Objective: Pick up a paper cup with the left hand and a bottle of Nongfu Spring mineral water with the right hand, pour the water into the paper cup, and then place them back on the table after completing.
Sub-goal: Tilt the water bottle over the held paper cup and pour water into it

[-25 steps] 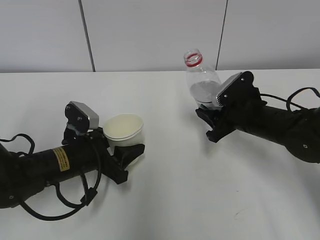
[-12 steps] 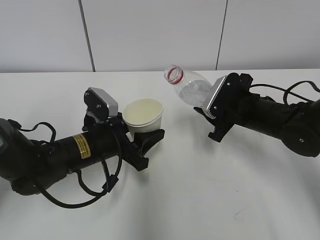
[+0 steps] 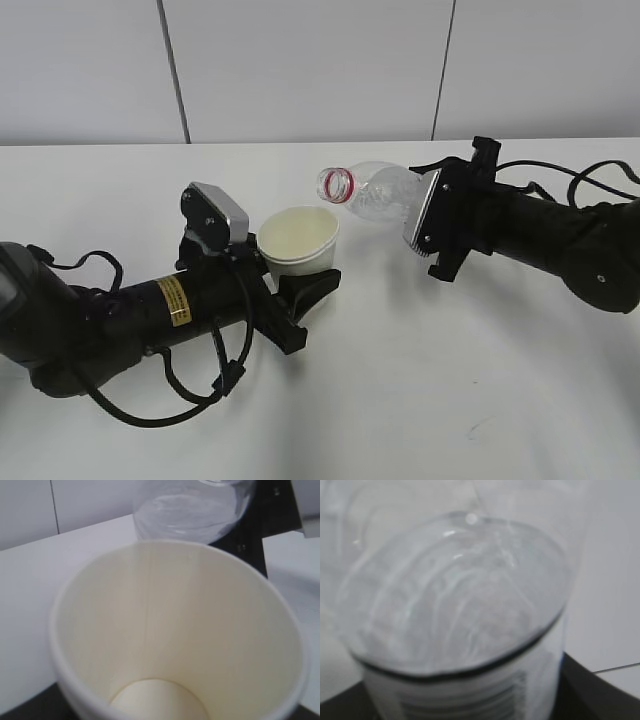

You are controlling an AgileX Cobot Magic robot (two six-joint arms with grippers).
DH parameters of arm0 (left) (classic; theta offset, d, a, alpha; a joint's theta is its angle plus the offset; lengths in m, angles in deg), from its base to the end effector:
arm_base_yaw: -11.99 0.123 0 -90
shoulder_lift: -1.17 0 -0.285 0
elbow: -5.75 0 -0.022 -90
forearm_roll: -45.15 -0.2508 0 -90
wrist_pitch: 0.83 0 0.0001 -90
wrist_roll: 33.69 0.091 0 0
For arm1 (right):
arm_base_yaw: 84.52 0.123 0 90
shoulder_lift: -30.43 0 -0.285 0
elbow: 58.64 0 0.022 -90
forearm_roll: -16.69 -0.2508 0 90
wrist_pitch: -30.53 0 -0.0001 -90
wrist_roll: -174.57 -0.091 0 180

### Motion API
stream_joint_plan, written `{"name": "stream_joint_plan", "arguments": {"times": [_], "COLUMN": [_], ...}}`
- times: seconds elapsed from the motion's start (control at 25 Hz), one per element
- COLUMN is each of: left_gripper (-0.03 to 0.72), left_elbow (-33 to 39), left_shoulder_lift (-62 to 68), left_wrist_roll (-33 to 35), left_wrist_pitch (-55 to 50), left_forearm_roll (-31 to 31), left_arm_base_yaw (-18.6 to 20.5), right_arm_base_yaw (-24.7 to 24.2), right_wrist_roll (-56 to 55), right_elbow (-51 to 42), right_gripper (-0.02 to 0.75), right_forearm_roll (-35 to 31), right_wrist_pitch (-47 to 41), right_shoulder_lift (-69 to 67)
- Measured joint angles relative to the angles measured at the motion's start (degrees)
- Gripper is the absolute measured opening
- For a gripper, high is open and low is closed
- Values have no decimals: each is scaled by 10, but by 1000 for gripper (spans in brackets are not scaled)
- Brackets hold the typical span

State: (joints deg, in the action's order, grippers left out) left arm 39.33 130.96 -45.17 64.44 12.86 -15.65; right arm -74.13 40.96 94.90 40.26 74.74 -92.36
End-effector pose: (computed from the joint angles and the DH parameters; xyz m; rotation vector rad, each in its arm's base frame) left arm 0.2923 -0.2029 0.0914 0.8335 1.6126 -0.7528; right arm 0.3739 0.0943 0.1319 -1.2837 1.3755 -0.3780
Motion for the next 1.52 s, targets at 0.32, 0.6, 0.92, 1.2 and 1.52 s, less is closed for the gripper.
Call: {"name": "stream_joint_plan", "arguments": {"times": [0.32, 0.6, 0.92, 1.2, 1.52], "left_gripper": [403, 403, 402, 401, 400], "left_elbow": [0, 0, 0, 0, 0], "left_shoulder_lift": [0, 0, 0, 0, 0], "left_wrist_roll": [0, 0, 0, 0, 0], "left_wrist_pitch": [0, 0, 0, 0, 0], "left_forearm_roll": [-26, -47, -54, -56, -57], "left_arm_base_yaw": [0, 0, 0, 0, 0], "right_arm_base_yaw": [0, 0, 0, 0, 0], "right_wrist_roll": [69, 121, 199, 221, 243], "right_elbow": [0, 3, 3, 3, 5], "right_gripper": [418, 417, 416, 416, 416], "right_forearm_roll": [-23, -29, -42, -45, -45], "right_wrist_pitch": [36, 38, 40, 53, 80], "right_shoulder_lift": [0, 0, 0, 0, 0]}}
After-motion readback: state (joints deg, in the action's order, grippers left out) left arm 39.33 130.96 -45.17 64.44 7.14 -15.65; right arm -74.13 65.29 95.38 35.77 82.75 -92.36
